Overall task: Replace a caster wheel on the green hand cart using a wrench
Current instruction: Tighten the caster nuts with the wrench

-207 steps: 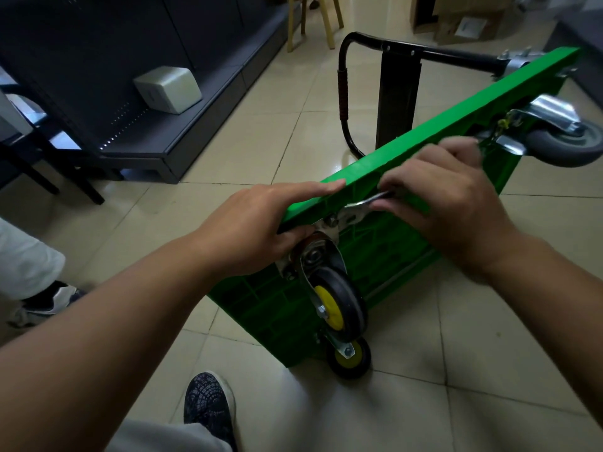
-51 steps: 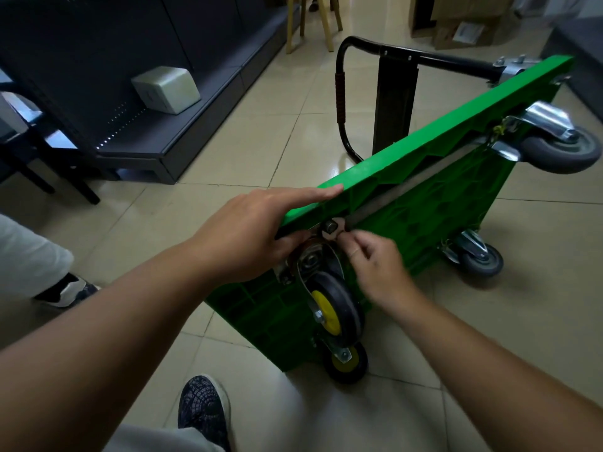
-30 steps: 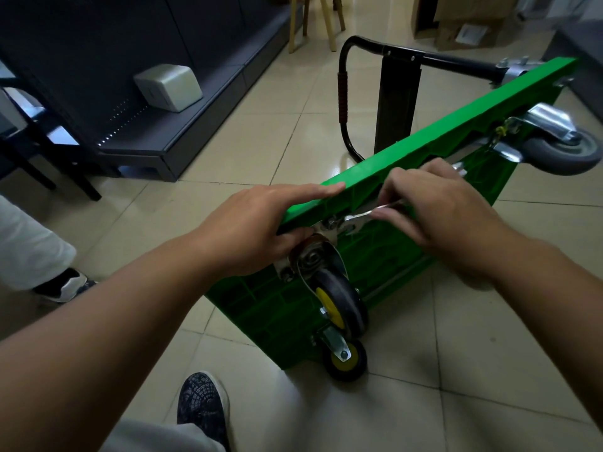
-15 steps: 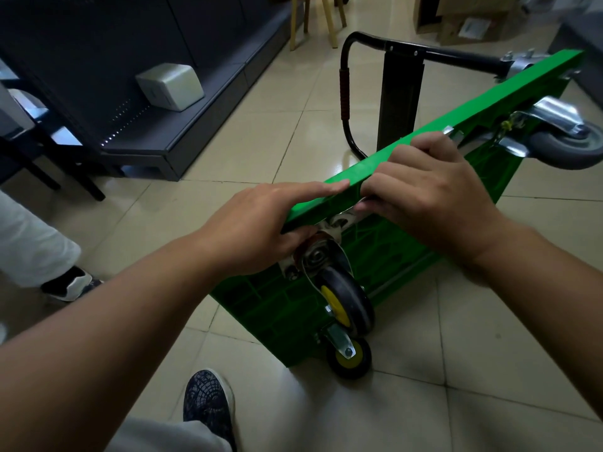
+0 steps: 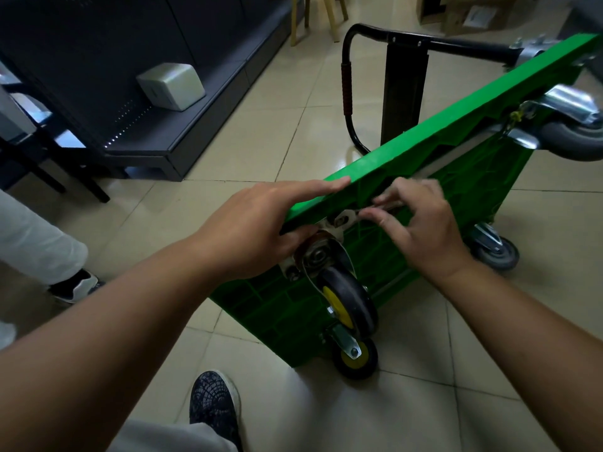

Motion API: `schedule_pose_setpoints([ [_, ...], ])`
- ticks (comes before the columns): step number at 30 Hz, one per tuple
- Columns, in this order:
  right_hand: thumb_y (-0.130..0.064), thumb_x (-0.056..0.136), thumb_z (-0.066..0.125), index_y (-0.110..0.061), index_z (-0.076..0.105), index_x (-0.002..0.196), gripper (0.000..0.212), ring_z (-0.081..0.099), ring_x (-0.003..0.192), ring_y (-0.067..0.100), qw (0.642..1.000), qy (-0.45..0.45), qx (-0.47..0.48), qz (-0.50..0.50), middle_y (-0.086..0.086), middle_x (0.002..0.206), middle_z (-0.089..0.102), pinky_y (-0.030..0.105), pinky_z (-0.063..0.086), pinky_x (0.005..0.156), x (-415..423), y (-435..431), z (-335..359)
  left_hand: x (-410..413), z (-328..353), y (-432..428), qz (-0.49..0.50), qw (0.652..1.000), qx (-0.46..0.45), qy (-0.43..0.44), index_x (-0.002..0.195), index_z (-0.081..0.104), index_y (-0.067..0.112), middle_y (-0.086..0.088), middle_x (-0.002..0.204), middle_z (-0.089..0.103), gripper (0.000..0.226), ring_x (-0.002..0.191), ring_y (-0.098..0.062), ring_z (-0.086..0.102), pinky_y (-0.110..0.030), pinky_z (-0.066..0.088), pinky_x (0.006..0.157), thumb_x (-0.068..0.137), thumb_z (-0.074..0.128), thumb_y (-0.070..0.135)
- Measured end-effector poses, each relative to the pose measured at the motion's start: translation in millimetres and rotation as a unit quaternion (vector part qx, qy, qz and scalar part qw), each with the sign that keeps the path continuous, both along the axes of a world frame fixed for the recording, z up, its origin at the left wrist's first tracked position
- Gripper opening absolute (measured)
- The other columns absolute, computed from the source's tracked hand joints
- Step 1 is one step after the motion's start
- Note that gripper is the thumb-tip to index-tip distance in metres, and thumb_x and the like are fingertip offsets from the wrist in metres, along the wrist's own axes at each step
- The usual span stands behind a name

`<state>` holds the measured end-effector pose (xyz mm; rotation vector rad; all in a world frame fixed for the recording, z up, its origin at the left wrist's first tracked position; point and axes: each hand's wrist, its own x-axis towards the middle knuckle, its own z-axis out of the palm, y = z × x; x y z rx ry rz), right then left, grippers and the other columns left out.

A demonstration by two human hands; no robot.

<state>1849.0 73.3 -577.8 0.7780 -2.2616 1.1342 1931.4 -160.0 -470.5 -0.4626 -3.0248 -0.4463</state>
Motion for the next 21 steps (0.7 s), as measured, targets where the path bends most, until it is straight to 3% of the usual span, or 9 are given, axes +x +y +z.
schedule_pose_setpoints([
  [2,-0.037,0.084,0.076,-0.019,0.06,0.083,0.025,0.064,0.086,0.015,0.986,-0.133,-0.102,0.014,-0.017,0.084,0.062,0.024,0.051,0.071,10,-10,-13,-1,1,0,0.002,1.0,0.0,-0.002,0.15,0.029,0.064,0.014,0.148,0.057,0.074,0.122,-0.017,0.061,-0.048,0.054,0.096,0.095,0.068,0.033],
  [4,-0.026,0.086,0.076,-0.014,0.057,0.078,0.025,0.066,0.073,0.004,0.944,-0.249,-0.213,0.045,-0.012,0.075,0.065,0.015,0.048,0.064,22,-26,-26,-1,1,-1,0.002,1.0,-0.001,0.001,0.15,0.029,0.064,0.015,0.149,0.056,0.075,0.122,-0.015,0.061,-0.047,0.055,0.096,0.095,0.068,0.032],
  [7,-0.038,0.086,0.07,-0.013,0.054,0.073,0.032,0.048,0.053,0.001,0.903,-0.31,-0.294,0.042,-0.01,0.058,0.057,0.015,0.037,0.05,42,-45,-39,0,1,0,0.002,1.0,0.0,0.003,0.151,0.031,0.063,0.015,0.149,0.056,0.075,0.116,-0.015,0.064,-0.046,0.055,0.093,0.095,0.07,0.03],
  [10,-0.05,0.084,0.066,-0.013,0.055,0.075,0.039,0.051,0.052,0.004,0.893,-0.323,-0.31,0.05,-0.005,0.058,0.059,0.018,0.038,0.048,48,-45,-40,1,1,2,0.001,1.0,0.004,0.0,0.15,0.031,0.063,0.015,0.149,0.055,0.073,0.114,-0.015,0.064,-0.046,0.056,0.092,0.093,0.066,0.034],
  [14,-0.05,0.088,0.061,-0.017,0.056,0.077,0.036,0.05,0.049,0.005,0.914,-0.335,-0.208,0.09,-0.003,0.056,0.058,0.019,0.039,0.048,40,-20,-42,2,2,4,0.0,1.0,0.006,-0.001,0.15,0.032,0.063,0.015,0.15,0.055,0.072,0.119,-0.017,0.063,-0.046,0.055,0.096,0.094,0.067,0.035],
  [16,-0.049,0.091,0.062,-0.018,0.054,0.077,0.034,0.048,0.052,0.01,0.946,-0.31,-0.067,0.072,-0.006,0.058,0.054,0.03,0.04,0.05,32,5,-44,1,2,3,0.002,1.0,0.008,-0.002,0.15,0.034,0.062,0.014,0.15,0.055,0.073,0.121,-0.018,0.062,-0.047,0.053,0.098,0.095,0.07,0.031],
  [18,-0.053,0.092,0.058,-0.024,0.053,0.081,0.032,0.053,0.064,0.015,0.961,-0.249,0.113,0.023,-0.007,0.065,0.055,0.037,0.045,0.056,23,31,-38,2,2,3,0.003,1.0,0.005,-0.002,0.15,0.033,0.062,0.013,0.15,0.055,0.073,0.124,-0.019,0.061,-0.047,0.053,0.1,0.095,0.07,0.032],
  [21,-0.055,0.09,0.053,-0.027,0.058,0.09,0.028,0.053,0.081,0.022,0.973,-0.134,0.187,0.02,-0.011,0.08,0.059,0.039,0.046,0.073,11,44,-3,2,1,4,0.003,1.0,0.0,0.005,0.149,0.033,0.064,0.013,0.15,0.055,0.072,0.124,-0.019,0.061,-0.045,0.053,0.1,0.094,0.068,0.035],
])
